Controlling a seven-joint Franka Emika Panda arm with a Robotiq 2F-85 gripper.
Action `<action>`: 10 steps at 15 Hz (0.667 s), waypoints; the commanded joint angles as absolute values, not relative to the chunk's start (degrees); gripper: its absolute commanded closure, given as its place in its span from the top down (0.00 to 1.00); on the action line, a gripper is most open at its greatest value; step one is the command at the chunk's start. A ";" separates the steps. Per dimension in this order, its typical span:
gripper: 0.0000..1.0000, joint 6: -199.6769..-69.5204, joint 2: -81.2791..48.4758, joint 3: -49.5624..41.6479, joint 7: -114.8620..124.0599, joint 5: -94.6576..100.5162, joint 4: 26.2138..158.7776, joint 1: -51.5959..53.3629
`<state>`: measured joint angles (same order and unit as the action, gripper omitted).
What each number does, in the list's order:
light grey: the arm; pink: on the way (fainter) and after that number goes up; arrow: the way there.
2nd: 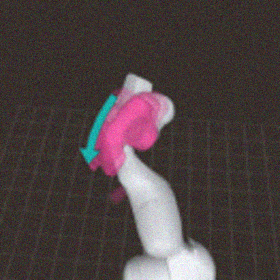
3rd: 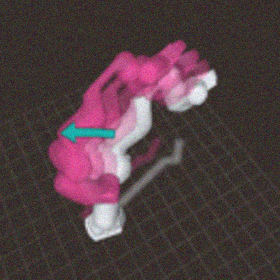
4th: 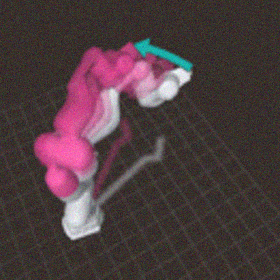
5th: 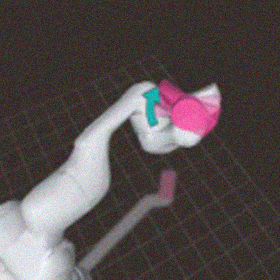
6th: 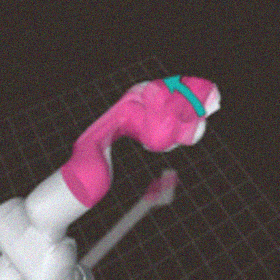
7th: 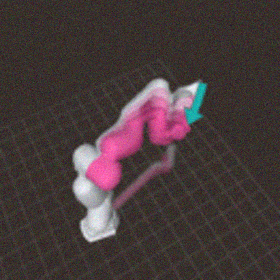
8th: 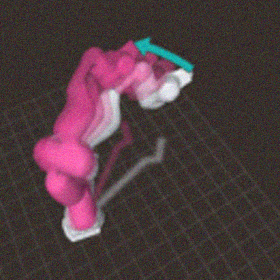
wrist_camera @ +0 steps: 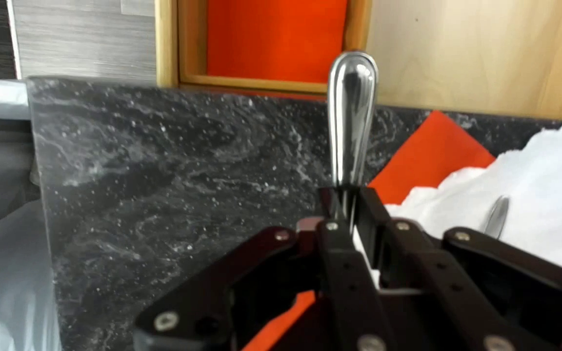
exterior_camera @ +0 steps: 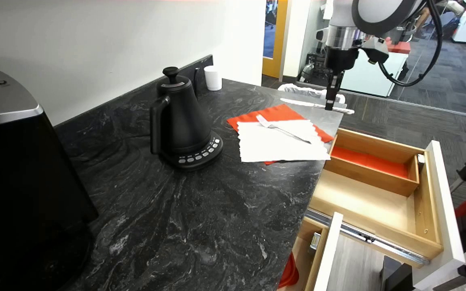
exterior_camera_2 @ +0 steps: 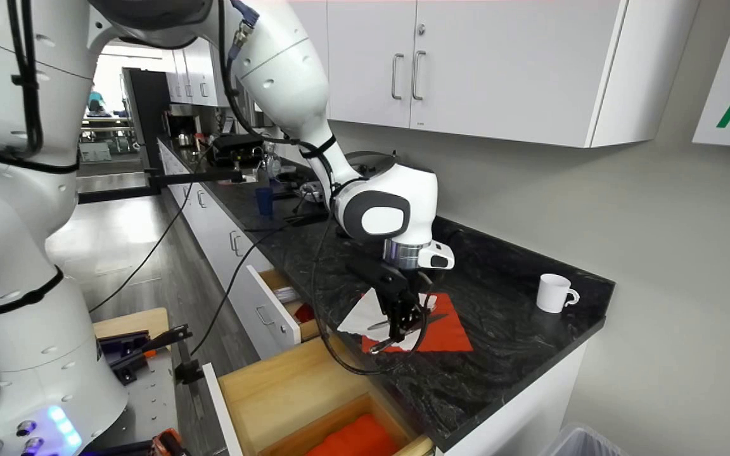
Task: Move the knife and fork to the right compartment of the drawer respectively
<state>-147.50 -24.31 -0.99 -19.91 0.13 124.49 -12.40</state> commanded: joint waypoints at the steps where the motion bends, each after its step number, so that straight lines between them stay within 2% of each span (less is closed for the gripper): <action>1: 0.07 -148.17 -15.55 0.00 -27.61 -3.61 134.82 -16.58; 10: 0.07 -139.02 -12.98 -4.19 -31.01 0.80 140.56 -15.69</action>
<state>-141.64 -16.88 -2.61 -30.61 -0.85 136.98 -15.89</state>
